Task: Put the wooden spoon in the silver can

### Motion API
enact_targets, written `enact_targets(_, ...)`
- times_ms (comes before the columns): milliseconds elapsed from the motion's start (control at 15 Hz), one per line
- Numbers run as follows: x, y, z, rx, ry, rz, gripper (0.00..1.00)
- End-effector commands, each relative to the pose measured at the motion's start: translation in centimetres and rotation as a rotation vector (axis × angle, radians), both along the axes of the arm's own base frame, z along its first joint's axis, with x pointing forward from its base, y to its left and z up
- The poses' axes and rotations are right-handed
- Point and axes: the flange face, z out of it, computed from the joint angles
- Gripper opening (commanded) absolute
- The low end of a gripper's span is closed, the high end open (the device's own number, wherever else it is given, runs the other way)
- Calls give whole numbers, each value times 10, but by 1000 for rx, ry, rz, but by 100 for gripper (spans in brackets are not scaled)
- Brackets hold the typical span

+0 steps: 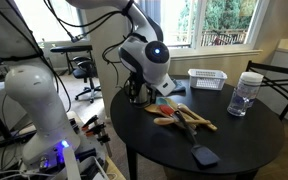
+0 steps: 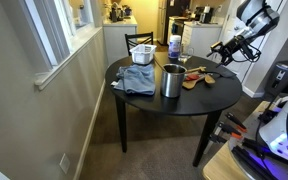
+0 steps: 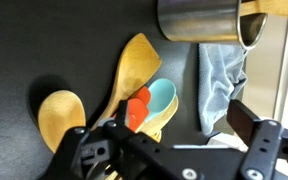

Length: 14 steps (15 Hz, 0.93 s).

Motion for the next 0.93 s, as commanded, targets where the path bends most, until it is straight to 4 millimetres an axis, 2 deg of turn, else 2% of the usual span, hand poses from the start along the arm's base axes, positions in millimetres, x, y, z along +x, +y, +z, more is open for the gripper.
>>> enact_targets(0,12,-24,-31,69,39,-82,100)
enact_targets(333,21,-49,-67,88,125,-172,100)
enact_targets(600,20,-65,-96,80,218,-200,100)
enact_targets(867,23,-74,-114,83,240,-208,100)
